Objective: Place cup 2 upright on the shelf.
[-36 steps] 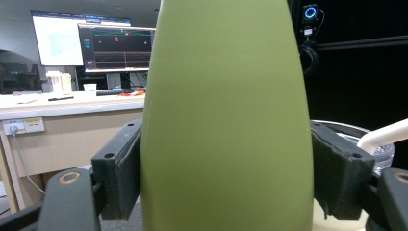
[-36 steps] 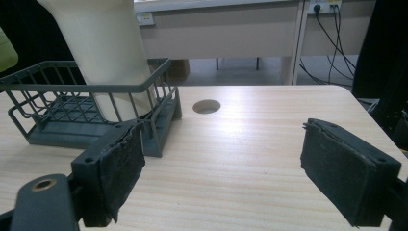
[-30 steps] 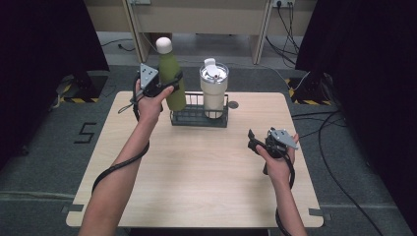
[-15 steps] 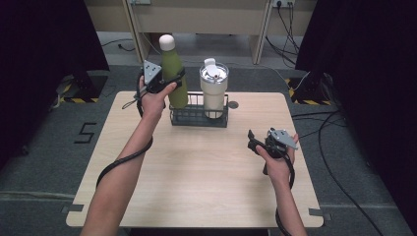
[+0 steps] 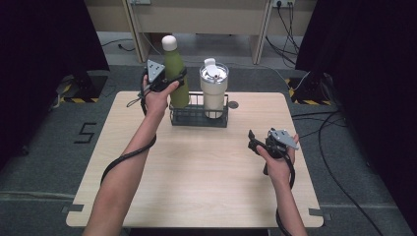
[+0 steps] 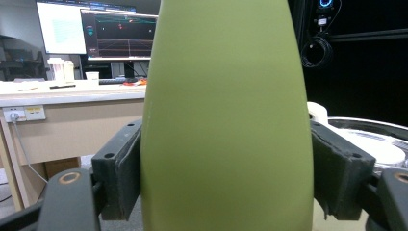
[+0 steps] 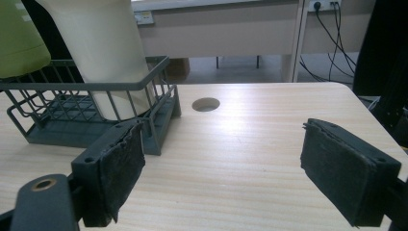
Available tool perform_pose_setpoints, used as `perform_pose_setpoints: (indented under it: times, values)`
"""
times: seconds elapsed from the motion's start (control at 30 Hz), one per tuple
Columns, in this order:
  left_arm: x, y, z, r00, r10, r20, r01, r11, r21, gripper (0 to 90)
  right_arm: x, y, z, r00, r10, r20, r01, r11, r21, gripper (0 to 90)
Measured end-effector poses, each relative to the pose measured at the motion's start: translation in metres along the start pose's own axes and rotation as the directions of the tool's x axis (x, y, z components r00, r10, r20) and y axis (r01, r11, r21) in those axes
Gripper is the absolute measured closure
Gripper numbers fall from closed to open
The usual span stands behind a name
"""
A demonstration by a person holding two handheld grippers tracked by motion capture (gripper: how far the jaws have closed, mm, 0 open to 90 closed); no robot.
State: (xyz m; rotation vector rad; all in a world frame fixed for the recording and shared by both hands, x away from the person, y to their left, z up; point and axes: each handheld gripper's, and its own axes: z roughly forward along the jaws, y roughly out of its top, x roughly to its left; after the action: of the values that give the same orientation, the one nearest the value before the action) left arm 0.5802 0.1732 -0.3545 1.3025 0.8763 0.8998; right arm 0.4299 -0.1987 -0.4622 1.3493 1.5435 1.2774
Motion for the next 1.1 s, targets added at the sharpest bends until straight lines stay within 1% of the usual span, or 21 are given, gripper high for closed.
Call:
perform_pose_setpoints:
  times: [0.17,0.6,0.83,1.1]
  values:
    - [0.0,-0.001,0.004,1.0,0.0,-0.004,0.0,1.0,-0.002,23.1,0.001,-0.001,0.0,1.0,0.0,-0.002,0.0,1.0,0.003,15.3]
    - [0.001,-0.009,0.012,0.9999,0.001,-0.013,-0.001,0.9998,0.021,23.1,0.001,-0.001,0.0,1.0,0.002,-0.003,-0.002,1.0,0.007,15.3]
    - [0.001,-0.016,0.016,0.9999,0.005,-0.014,-0.004,0.9994,0.036,23.1,0.001,-0.002,0.001,1.0,-0.001,-0.003,0.001,1.0,0.007,15.3]
    - [0.001,-0.025,0.018,0.9998,-0.001,-0.02,0.002,0.9984,0.057,23.1,0.002,-0.003,0.001,1.0,0.001,-0.006,-0.001,1.0,0.013,15.3]
